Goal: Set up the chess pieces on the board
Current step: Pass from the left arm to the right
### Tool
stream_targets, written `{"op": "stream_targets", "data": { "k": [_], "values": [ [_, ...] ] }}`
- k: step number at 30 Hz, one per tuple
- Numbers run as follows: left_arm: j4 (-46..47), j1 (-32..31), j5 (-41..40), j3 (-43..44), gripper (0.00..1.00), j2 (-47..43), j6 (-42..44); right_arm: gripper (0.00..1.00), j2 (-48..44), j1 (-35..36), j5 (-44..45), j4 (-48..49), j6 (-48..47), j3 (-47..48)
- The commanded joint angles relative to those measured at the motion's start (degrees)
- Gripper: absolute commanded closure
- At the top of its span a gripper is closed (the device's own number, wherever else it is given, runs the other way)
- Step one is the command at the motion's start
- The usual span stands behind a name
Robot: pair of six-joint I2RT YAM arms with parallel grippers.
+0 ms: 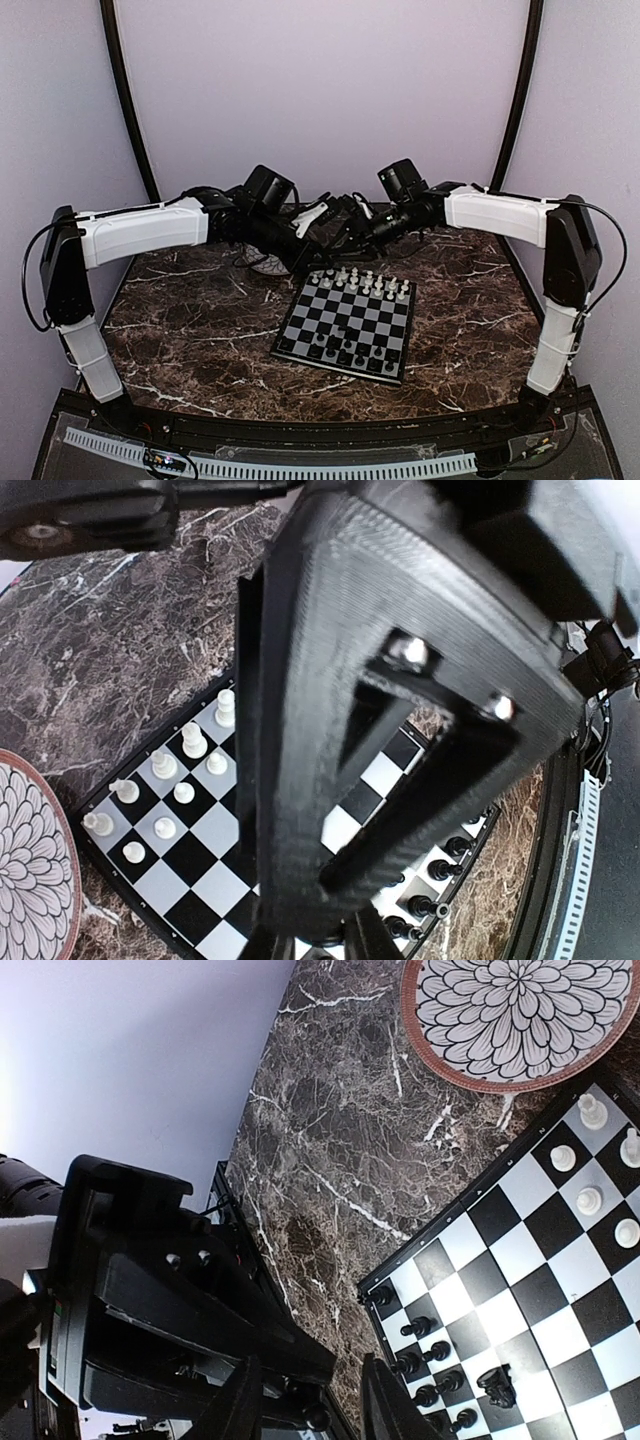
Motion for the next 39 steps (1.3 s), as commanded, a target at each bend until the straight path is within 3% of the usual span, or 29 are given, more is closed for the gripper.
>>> {"op": "stream_targets", "data": {
  "k": [1, 21, 25, 33, 39],
  "values": [
    [4.37, -0.08, -0.45, -2.11, 0.82, -5.06, -1.02, 0.65, -1.01, -1.52, -1.76, 4.11, 2.67, -3.22],
    [6.02, -0.08, 0.94, -3.08, 0.82, -6.16, -2.01, 0.66, -3.95, -4.66, -4.69, 16.87, 5.08, -11.09],
    [6.55, -0.08, 1.59, -3.55, 0.82, -6.85, -2.0, 0.66, -6.87, -7.63, -4.69, 30.97, 5.08, -16.63],
    [8.3, -0.08, 2.26, -3.3, 0.82, -6.23, -2.29, 0.66, -5.29, -5.9, -4.69, 59.18, 5.08, -23.45],
    [8.35, -0.08, 1.45, -2.86, 0.82, -5.62, -2.28, 0.66, -4.67, -3.95, -4.69, 61.86, 5.08, -23.24]
  ]
}}
